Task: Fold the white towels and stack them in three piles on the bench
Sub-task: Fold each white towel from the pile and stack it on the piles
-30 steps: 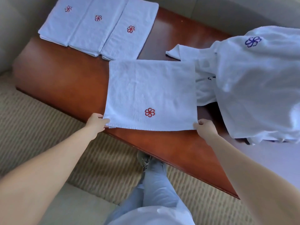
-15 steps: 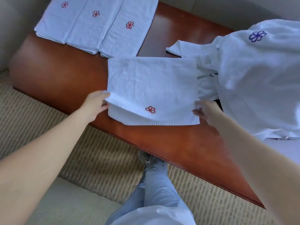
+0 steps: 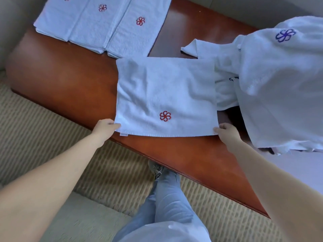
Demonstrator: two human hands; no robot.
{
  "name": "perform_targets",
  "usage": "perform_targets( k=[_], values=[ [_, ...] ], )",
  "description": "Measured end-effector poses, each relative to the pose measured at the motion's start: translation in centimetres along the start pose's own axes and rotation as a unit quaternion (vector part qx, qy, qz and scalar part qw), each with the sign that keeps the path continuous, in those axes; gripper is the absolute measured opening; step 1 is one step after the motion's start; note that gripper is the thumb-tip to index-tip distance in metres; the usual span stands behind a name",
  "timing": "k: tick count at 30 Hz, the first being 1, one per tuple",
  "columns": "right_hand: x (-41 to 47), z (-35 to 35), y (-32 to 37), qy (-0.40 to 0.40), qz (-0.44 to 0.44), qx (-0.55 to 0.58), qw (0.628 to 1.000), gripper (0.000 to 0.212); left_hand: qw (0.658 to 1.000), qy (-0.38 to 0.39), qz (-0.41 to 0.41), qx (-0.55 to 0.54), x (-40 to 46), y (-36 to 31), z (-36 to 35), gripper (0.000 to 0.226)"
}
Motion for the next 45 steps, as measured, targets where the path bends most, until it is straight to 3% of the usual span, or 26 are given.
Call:
perform_targets(
  k=[6,9,13,17,20,23,30,45],
  values=[
    [0.0,-0.3,0.9,-0.005,0.036,0.014,0.999,0.004,1.000,0.002,-0.027,0.002,-0.1,-0.1,-0.5,0.039],
    [0.3,-0.7,0.8,0.020,0.009,0.039,0.999,0.013,0.999,0.019,-0.042,-0.012,-0.1,-0.5,-0.9,0.038],
    [0.5,-0.7,0.8,0.043,0.039,-0.004,0.998,0.016,0.994,0.041,-0.099,0.013,-0.4,-1.4,-1.1,0.037],
    [0.4,-0.8,0.8,0.094,0.048,-0.036,0.994,0.027,0.994,0.082,-0.073,0.019,-0.5,-1.9,-1.8,0.035],
    [0.9,0.7,2.1,0.055,0.037,0.080,0.995,0.022,0.991,0.057,-0.035,-0.113,-1.0,-2.8,-0.4,0.027],
    [1.2,2.6,2.9,-0.004,-0.001,0.203,0.979,0.015,0.968,0.019,0.013,-0.250,-1.6,-3.2,1.4,0.022],
    [0.3,4.3,4.9,0.010,-0.042,0.262,0.964,0.014,0.928,0.085,0.074,-0.356,-3.9,-4.5,1.8,0.021],
    [-1.1,9.0,10.9,0.024,0.001,0.310,0.951,0.018,0.889,0.123,0.017,-0.440,-8.0,-7.2,6.0,0.032]
  ],
)
Point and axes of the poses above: each hand's wrist, its own x-axis towards the middle knuckle, its own z-axis out of the back of the hand, y = z × x, the point moved 4 cm from there along x, towards the middle knuckle, and after that the axes turned 12 degrees about z, right-handed, at the moved point
